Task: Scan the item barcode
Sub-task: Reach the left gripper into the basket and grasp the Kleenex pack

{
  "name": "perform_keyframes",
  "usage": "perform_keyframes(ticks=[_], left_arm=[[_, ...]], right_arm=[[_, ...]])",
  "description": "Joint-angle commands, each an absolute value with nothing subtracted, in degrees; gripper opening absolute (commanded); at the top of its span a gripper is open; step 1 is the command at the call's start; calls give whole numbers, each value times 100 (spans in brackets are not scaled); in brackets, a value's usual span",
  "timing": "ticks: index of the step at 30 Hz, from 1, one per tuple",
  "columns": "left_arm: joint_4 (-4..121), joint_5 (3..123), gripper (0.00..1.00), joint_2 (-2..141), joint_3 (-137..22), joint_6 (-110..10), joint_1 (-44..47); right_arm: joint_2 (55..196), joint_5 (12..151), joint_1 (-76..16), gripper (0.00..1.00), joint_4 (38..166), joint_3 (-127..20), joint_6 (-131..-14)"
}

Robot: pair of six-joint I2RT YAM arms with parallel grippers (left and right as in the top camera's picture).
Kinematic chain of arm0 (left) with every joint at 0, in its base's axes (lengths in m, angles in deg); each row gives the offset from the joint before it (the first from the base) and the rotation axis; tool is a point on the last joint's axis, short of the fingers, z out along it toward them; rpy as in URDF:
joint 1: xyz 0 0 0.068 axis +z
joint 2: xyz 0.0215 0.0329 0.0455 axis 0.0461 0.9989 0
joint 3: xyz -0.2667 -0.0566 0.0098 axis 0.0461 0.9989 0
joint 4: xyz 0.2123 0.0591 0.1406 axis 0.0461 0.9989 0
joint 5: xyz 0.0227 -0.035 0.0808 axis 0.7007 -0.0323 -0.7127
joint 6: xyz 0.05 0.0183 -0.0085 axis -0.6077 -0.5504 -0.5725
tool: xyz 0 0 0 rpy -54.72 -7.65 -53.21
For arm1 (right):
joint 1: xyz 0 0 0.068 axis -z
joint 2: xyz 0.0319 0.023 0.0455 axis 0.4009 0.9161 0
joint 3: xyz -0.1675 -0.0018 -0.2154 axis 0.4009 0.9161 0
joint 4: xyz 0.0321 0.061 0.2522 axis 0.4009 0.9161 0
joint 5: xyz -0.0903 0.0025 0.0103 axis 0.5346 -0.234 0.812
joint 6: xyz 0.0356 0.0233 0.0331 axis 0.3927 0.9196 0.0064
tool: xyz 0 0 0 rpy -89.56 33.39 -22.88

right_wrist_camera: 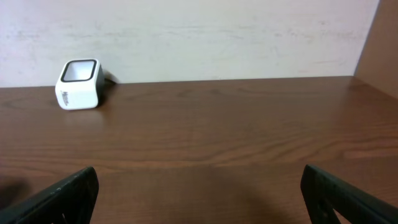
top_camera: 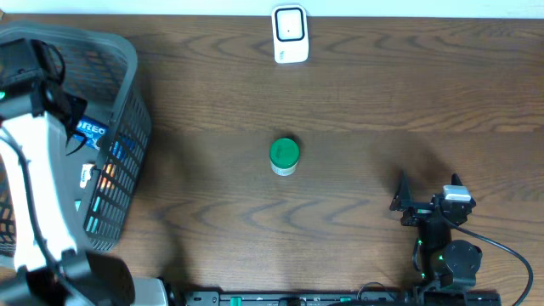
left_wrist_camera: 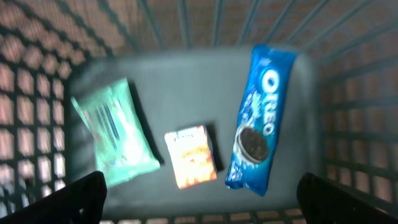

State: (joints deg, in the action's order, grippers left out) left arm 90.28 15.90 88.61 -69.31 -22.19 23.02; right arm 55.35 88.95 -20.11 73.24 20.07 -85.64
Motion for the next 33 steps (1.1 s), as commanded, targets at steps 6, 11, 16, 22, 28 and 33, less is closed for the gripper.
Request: perform_keyframes(ticks=[6, 11, 16, 22, 28, 33], left_arm=[[9124, 2056, 98, 9984, -6824, -510, 2399], [8750, 2076, 98, 10054, -6367, -208, 2401], [8097, 2078, 98, 10054, -5722, -86, 2412], [7555, 2205, 98, 10056, -5300, 2, 2412], [7017, 2205, 98, 10058, -4900, -83, 2412], [6534, 2207, 98, 10061, -4404, -83, 2423]], right_arm=[[5504, 8890, -1993, 99, 7348, 2013, -8650], [5504, 8890, -1993, 99, 7346, 2013, -8650], [5504, 8890, -1993, 99, 7346, 2013, -8650], [5504, 8890, -1993, 99, 7348, 2013, -8650], [5504, 8890, -1993, 99, 7346, 2013, -8650], [5504, 8890, -1993, 99, 7348, 2013, -8650]])
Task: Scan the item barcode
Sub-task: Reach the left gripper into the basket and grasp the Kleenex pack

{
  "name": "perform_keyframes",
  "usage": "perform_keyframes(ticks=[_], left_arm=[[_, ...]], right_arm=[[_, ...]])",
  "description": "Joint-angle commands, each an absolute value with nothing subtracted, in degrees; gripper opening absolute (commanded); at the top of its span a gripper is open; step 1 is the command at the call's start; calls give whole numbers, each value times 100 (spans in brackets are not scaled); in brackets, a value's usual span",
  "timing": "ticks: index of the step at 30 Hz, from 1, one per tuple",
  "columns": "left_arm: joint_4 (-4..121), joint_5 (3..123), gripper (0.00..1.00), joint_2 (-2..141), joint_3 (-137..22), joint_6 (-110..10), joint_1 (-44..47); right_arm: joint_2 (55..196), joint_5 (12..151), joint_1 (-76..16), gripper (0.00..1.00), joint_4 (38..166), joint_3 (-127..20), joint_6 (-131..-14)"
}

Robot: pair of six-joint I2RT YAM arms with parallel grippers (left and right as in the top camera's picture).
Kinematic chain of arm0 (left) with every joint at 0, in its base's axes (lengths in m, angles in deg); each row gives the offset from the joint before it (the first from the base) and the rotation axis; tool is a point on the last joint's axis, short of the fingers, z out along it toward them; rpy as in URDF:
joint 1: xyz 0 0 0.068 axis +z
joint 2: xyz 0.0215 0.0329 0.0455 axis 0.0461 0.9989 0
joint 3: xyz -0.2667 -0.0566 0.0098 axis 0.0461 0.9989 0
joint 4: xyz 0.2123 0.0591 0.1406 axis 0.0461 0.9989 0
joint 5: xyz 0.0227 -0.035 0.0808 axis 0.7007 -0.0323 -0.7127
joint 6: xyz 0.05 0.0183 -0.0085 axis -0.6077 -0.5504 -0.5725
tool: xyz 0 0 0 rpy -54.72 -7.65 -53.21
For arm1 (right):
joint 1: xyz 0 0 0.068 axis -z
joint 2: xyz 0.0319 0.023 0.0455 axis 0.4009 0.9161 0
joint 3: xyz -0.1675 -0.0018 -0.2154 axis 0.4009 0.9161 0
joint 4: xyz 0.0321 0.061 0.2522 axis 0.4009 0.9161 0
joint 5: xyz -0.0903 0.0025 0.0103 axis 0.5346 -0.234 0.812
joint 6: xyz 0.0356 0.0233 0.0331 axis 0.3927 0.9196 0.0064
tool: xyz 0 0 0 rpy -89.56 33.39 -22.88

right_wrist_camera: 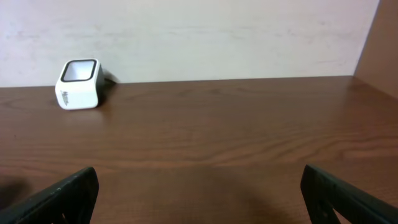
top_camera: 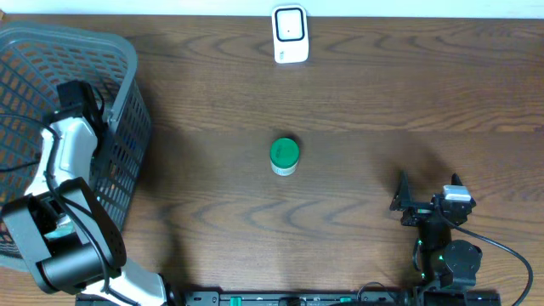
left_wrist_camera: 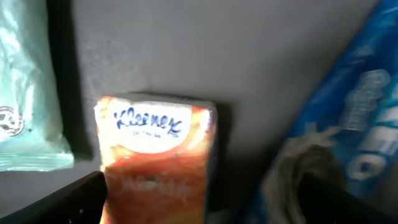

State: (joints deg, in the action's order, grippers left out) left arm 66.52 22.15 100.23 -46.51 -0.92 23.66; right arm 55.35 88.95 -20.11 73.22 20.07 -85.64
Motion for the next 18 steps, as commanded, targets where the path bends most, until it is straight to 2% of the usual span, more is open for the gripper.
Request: perform_keyframes(ticks=[1, 11, 13, 16, 18], left_arm=[[6475, 2205, 98, 10061, -4339, -83, 2425], [6082, 2248, 100, 10063, -3888, -201, 2460], [6005, 2248, 85, 10063, -3893, -403, 2460], [5966, 2248, 56, 10006, -3974, -851, 2462], [5970, 2246, 51, 9903, -4083, -1148, 2460]], right_arm=[[5504, 8890, -1993, 99, 7346, 2013, -8650], [5504, 8890, -1993, 99, 7346, 2013, -8650], [5504, 8890, -1993, 99, 7348, 2013, -8650], [5504, 8890, -1993, 99, 7348, 2013, -8650], [5504, 8890, -1993, 99, 7346, 2013, -8650]])
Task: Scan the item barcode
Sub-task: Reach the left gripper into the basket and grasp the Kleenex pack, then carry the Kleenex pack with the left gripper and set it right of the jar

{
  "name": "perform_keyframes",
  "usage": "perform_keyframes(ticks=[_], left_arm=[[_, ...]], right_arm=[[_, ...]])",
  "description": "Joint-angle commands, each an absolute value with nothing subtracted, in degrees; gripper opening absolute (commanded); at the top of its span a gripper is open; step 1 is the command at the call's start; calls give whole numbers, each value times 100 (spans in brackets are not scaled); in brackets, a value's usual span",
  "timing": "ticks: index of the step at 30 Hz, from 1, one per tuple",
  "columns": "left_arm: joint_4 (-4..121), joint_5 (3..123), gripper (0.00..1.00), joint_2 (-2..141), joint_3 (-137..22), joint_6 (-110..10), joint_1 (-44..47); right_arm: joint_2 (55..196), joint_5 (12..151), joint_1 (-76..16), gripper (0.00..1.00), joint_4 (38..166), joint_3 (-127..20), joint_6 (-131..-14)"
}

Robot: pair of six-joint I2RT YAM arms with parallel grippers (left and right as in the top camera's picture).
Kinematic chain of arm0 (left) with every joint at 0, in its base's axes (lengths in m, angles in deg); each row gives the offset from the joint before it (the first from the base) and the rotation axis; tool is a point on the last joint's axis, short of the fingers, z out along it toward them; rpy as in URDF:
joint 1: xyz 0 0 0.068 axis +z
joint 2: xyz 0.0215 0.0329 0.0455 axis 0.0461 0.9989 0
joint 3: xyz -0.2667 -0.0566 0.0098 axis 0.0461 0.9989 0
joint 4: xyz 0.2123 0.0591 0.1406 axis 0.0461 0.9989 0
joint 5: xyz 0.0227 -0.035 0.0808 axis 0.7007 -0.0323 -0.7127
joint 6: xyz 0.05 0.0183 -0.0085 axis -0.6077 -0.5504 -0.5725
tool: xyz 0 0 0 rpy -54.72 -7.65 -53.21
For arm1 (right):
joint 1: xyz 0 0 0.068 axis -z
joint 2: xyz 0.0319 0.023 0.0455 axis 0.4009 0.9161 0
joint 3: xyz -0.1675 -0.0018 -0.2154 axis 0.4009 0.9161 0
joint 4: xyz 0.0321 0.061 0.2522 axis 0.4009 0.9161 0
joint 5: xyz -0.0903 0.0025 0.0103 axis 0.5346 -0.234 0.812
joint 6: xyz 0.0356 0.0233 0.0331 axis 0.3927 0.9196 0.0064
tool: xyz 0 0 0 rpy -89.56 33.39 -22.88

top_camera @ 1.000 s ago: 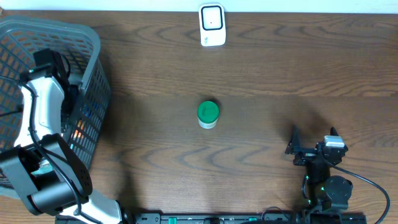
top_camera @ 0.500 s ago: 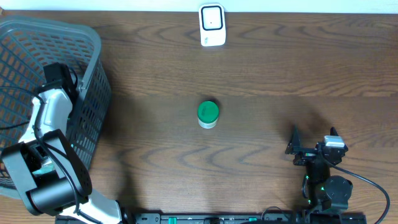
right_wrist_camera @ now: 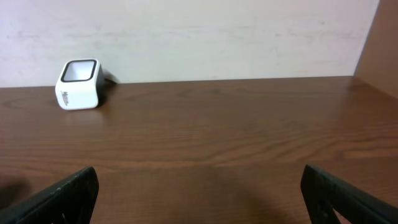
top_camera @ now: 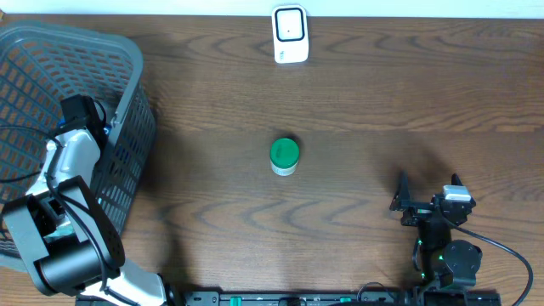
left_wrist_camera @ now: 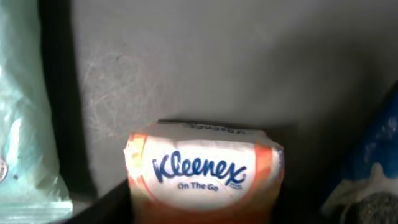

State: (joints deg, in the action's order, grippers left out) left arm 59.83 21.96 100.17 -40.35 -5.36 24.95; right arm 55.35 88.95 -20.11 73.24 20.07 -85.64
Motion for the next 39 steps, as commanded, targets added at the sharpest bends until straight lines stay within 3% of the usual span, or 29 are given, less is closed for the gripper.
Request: perform_keyframes(ticks=[1, 9, 14, 17, 20, 24, 26, 29, 39], left_arm=[[5985, 2248, 50, 9790, -4179, -1366, 2462], [6556, 2292, 47, 8185, -5324, -2121, 2460], [6643, 3306, 47, 6953, -5858, -2127, 2399], [6523, 4456, 47, 6306, -5877, -2118, 1944], [6528, 4731, 47, 6218, -5875, -2123, 921], [6228, 4687, 47, 6697, -5875, -2346, -666], [5686, 4427, 47, 7460, -5875, -2739, -1920], [4995, 4340, 48, 8526, -5875, -3209, -2937], [4316, 4056, 48, 11079, -5875, -4245, -4187]], right_arm=[[5504, 8890, -1993, 99, 7348, 2013, -8650], [5504, 8890, -1993, 99, 7346, 2013, -8650], [5504, 8890, -1993, 99, 7348, 2013, -8650], [5504, 8890, -1993, 99, 7348, 2013, -8650], [5504, 8890, -1993, 99, 7346, 2013, -8650], [5504, 8890, -1993, 99, 7348, 2013, -8650], [5504, 8890, -1993, 99, 7348, 2013, -8650], [5504, 8890, -1993, 99, 7348, 2013, -8650], [5504, 8890, -1993, 99, 7348, 2013, -8650]])
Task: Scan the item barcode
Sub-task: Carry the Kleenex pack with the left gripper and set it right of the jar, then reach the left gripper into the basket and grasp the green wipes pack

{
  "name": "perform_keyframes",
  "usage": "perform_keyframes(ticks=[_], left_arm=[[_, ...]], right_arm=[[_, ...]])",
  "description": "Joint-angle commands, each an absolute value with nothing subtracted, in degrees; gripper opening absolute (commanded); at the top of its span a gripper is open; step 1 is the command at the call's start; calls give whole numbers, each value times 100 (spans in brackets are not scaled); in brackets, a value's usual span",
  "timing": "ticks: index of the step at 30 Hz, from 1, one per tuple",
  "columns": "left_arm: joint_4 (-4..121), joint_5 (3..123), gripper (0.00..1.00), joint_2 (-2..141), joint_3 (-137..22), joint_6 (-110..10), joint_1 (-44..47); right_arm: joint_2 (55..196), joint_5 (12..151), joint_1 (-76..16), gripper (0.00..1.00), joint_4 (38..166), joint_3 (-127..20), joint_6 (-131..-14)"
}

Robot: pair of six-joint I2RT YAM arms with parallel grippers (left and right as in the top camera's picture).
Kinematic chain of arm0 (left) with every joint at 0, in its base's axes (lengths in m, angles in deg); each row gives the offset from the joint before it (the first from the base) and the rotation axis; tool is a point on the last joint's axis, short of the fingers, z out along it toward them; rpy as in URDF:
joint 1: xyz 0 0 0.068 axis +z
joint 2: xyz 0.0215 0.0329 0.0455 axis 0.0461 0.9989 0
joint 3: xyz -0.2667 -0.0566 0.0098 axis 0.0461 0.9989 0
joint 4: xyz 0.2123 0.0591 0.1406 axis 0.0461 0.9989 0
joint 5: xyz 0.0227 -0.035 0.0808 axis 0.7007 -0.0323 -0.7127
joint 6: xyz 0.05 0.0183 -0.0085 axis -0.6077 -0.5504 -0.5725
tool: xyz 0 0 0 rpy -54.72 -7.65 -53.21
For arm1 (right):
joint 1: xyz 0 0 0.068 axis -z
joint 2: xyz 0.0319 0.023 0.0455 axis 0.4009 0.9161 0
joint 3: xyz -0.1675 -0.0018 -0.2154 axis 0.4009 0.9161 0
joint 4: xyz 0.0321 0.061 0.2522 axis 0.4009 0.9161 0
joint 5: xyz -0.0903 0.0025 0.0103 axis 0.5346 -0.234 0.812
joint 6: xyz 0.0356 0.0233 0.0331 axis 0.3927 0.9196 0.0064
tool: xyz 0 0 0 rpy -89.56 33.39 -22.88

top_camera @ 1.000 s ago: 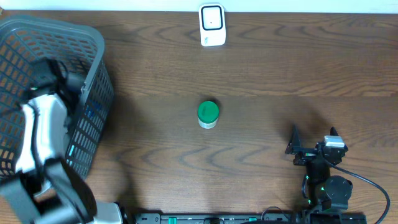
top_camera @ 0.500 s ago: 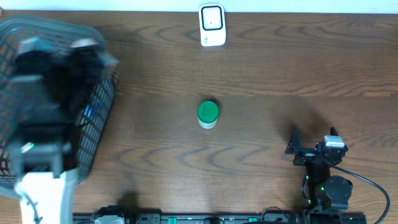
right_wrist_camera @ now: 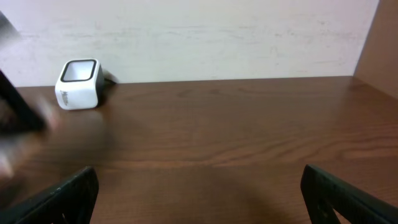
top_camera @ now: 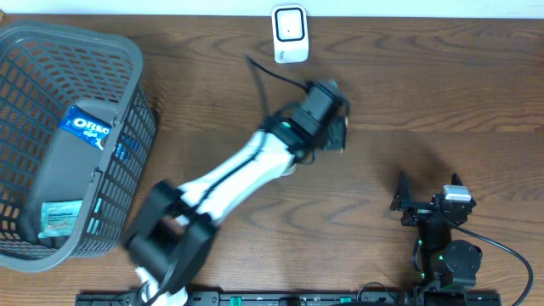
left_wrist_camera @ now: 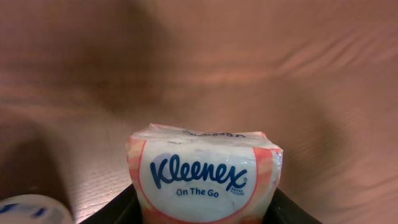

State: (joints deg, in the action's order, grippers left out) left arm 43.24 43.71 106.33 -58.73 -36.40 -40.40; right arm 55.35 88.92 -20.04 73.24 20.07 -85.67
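An orange and white Kleenex tissue pack [left_wrist_camera: 204, 177] fills the lower left wrist view. My left gripper [left_wrist_camera: 202, 208] is shut on it, with dark fingers [left_wrist_camera: 118, 210] at both sides. From overhead the left gripper [top_camera: 331, 126] hangs over the table's middle, a little in front and to the right of the white scanner [top_camera: 290, 34]. The scanner [right_wrist_camera: 78, 84] stands by the back wall. My right gripper [top_camera: 427, 206] rests open at the front right, with nothing between its fingers [right_wrist_camera: 62, 199].
A grey basket [top_camera: 127, 59] at the left holds a blue Oreo pack [top_camera: 85, 126] and a teal pack [top_camera: 61, 218]. My left arm [top_camera: 238, 174] stretches diagonally across the table's middle. A pale round thing [left_wrist_camera: 25, 211] shows at the left wrist view's lower left corner.
My left gripper was down in the basket with the Kleenex pack between its fingers. Now it holds the pack over the table's middle near the scanner. The arm now covers the green can.
My left gripper first hung open above the basket's three packs. Then it was low over the Kleenex pack, then with its fingers at the pack's sides. Now the pack is out of the basket and over the table. The right arm stayed still.
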Motion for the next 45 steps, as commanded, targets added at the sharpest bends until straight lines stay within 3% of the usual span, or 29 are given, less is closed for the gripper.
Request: perform_keyframes(ticks=[1, 8, 9, 10, 13, 17, 23, 27, 35, 40, 45], left_arm=[[4316, 4058, 49, 11213, -5875, -4383, -4239], [4565, 4060, 55, 11661, -5875, -4464, -4574], [4576, 4060, 63, 11658, -5877, -4464, -4589], [4576, 4060, 77, 11632, -5877, -4464, -4593], [4716, 4058, 100, 11427, -6024, -4787, -4587], [6106, 3026, 98, 10609, -7180, -5539, -4526], [7703, 1210, 98, 9239, -8319, -5596, -3960], [8355, 1120, 98, 8096, -8332, -5030, -2572], [9972, 1129, 98, 7224, -8295, -2265, 987], [10151, 1127, 98, 7466, -7860, -2129, 2333], [10064, 1234, 98, 7975, -7342, -1561, 2943]], right_arm=[[5504, 8890, -1993, 99, 7348, 2013, -8650], [5504, 8890, -1993, 99, 7348, 2013, -8650], [5504, 8890, -1993, 99, 7346, 2013, -8650], [5504, 8890, -1993, 99, 7346, 2013, -8650], [5504, 8890, -1993, 99, 7346, 2013, -8650], [5504, 8890, -1993, 99, 7348, 2013, -8650], [5504, 8890, -1993, 99, 7348, 2013, -8650], [5504, 8890, -1993, 99, 7346, 2013, -8650], [5504, 8890, -1993, 99, 7348, 2013, -8650], [5504, 8890, -1993, 99, 7348, 2013, -8650], [5504, 8890, -1993, 99, 7348, 2013, -8650]])
